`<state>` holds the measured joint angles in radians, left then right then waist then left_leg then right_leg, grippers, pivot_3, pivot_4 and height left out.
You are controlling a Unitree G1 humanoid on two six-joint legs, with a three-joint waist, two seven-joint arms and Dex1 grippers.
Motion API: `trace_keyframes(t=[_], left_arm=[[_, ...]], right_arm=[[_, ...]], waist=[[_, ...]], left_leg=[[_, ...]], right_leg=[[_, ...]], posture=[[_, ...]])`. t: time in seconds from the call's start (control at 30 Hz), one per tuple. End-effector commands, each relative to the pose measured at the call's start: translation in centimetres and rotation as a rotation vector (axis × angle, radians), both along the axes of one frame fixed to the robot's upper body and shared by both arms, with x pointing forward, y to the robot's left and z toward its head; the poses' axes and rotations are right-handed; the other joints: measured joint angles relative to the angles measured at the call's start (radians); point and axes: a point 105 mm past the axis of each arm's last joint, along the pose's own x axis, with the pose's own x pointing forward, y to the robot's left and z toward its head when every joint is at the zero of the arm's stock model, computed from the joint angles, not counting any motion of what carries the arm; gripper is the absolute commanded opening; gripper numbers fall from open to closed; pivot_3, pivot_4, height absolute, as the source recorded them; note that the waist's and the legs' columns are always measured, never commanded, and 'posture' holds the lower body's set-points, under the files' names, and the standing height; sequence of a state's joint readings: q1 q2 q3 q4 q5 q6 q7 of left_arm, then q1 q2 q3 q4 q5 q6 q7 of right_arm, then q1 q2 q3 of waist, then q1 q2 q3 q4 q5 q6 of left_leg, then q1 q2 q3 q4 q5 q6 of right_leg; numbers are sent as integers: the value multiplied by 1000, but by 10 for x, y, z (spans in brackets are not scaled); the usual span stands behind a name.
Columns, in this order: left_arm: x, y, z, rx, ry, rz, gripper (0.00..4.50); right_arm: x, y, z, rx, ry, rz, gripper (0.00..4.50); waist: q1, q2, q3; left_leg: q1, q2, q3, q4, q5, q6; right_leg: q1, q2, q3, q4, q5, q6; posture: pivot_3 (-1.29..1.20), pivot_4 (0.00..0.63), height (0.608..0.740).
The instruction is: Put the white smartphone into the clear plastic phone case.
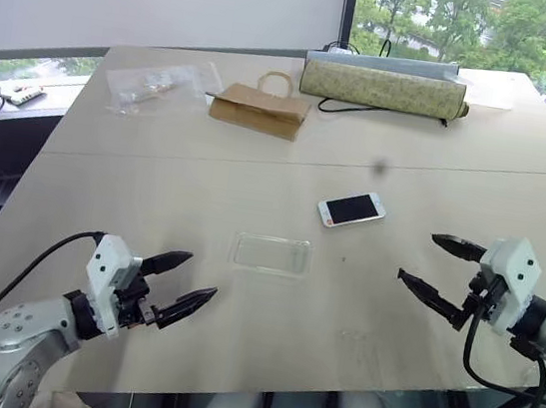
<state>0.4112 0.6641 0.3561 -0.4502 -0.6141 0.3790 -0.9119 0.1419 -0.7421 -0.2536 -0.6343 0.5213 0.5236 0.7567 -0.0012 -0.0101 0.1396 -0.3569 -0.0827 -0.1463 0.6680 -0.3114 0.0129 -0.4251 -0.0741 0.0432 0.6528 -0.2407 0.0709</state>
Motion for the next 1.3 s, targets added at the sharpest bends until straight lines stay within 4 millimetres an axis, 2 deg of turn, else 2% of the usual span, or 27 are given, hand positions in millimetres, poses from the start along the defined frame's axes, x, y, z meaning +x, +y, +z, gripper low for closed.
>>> trace_keyframes(t=[0.03,0.43,0.73,0.9,1.0,1.03,1.1,1.3], left_arm=[[5,1,10,1,-37,7,4452],[23,-3,24,-19,-78,58,4452],[33,-6,29,49,-70,75,4452],[24,-23,31,154,-117,-151,4452],[20,-35,31,150,-91,-286,4452],[22,-39,33,149,-86,-321,3931],[27,-47,33,170,-89,-390,3286],[44,-66,24,230,-79,-542,3286]], right_arm=[[-3,5,12,-6,-46,16,4500],[0,10,17,-5,-73,42,4500],[-11,22,10,-55,-89,158,4500],[-24,27,5,-57,-33,256,4500],[-26,29,5,-58,-26,278,4500],[-26,29,4,-61,-26,281,4500],[-29,31,4,-67,-19,291,4500],[-38,32,2,-81,0,306,4500]], waist=[[0,0,0],[9,0,0],[13,0,0],[13,0,0],[13,1,1],[14,1,1],[16,1,1],[13,2,2]], left_leg=[[0,0,0,0,0,0],[1,0,0,0,0,0],[1,0,-1,0,0,0],[1,0,-1,0,0,0],[1,0,0,-1,0,0],[1,0,0,-1,0,0],[0,0,-1,-1,0,0],[0,0,-2,-1,0,0]], right_leg=[[0,0,0,0,0,0],[1,0,0,-1,0,0],[1,1,-1,-2,0,0],[2,1,-1,-2,0,0],[2,1,-1,-4,0,0],[3,1,-1,-4,0,0],[3,1,-2,-5,0,0],[3,2,-3,-6,0,0]], posture=[[0,150,740],[0,150,740],[0,150,740],[0,150,740],[0,150,740],[0,150,740],[0,150,740],[0,150,740]])
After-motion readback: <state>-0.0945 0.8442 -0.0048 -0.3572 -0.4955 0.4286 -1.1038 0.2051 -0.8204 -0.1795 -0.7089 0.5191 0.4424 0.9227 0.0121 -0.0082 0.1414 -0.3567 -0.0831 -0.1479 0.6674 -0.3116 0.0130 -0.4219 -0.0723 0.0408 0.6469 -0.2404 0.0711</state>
